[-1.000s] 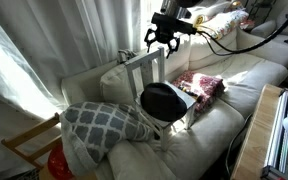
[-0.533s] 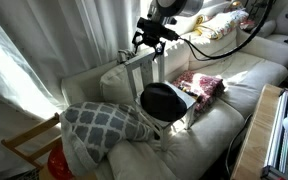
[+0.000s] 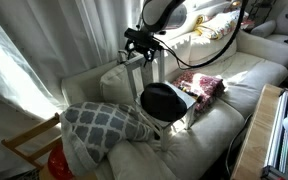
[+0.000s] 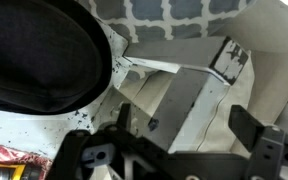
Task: Turn the chair anticlockwise once on the sofa, pick up the black bowler hat and hang it on the right ear of the chair
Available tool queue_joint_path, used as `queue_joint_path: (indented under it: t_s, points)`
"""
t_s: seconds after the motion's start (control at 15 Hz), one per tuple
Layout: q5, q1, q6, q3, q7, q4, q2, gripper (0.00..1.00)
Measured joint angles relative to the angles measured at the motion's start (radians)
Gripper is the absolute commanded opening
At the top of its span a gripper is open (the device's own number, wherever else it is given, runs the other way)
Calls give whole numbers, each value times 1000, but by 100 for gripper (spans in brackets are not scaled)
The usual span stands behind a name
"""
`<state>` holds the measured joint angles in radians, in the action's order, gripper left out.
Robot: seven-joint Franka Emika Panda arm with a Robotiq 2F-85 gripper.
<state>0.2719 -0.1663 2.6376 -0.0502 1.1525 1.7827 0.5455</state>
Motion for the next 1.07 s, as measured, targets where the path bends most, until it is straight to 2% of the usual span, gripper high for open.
queue_joint_path:
  t_s: [0.27,0.33,0.47,0.93,1.07]
  points:
    - [-3,-31,3,32,91,-66,57,98]
    - [-12,-41,3,44,116,-77,68,75]
    - [-34,-60,0,69,163,-92,89,72]
    - [-100,-87,-75,104,263,-125,114,17]
    - [-112,-87,-118,104,273,-135,113,6]
